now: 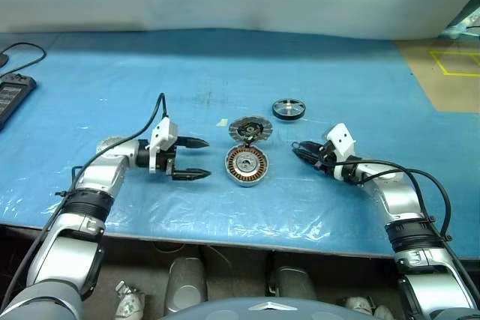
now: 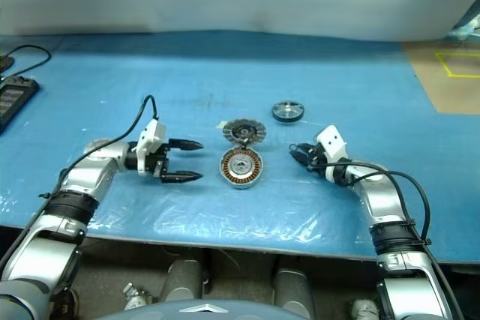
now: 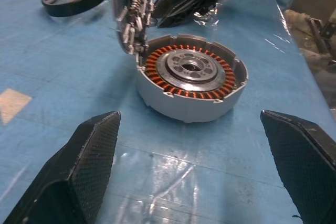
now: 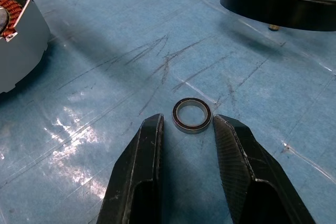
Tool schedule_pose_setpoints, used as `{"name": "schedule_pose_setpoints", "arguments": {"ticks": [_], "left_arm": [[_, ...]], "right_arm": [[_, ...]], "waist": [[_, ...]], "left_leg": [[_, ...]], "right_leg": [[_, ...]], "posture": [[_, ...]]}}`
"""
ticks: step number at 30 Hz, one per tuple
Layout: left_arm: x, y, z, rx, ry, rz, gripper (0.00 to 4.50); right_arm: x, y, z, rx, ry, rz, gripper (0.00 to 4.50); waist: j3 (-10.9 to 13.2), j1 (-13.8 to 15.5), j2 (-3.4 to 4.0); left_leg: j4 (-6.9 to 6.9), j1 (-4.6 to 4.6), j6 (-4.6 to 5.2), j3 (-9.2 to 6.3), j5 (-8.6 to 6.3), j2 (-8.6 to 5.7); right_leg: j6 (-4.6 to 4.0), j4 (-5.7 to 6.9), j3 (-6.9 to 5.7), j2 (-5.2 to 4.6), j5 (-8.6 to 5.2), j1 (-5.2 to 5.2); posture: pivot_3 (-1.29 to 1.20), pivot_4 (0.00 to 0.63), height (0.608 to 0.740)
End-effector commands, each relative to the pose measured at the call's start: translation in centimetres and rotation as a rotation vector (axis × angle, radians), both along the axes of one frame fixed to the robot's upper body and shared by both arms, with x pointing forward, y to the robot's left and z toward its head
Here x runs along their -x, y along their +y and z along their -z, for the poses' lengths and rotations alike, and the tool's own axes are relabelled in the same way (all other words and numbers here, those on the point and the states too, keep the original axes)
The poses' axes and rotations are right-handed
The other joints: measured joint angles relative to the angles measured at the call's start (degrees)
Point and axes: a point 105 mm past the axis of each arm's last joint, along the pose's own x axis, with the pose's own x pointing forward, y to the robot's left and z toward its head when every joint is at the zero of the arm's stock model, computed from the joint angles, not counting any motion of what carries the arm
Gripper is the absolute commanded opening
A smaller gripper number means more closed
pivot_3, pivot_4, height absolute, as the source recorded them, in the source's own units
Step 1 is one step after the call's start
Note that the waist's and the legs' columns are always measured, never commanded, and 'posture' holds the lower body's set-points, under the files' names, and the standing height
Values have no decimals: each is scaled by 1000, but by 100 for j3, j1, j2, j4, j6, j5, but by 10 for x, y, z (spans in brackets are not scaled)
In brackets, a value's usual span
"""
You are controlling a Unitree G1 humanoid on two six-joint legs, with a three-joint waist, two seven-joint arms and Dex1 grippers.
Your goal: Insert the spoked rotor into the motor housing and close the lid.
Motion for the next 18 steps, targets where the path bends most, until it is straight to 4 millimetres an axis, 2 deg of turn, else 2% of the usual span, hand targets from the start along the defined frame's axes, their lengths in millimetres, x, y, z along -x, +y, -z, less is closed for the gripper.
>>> {"name": "schedule_pose_setpoints", "arguments": {"ticks": [1,18], "left_arm": [[-5,5,-12,13,-51,-12,4500],[-7,1,-12,23,-44,-11,4500]], "right_arm": [[5,-1,12,14,46,1,1471],[-4,7,15,11,35,4,1471]], "waist": [[0,0,0],[-4,-19,-7]], "left_leg": [[0,0,0,0,0,0],[1,4,2,0,-1,0]], "right_leg": [[0,0,0,0,0,0],[0,1,0,1,0,1]], "posture": [[0,150,740],[0,150,740]]}}
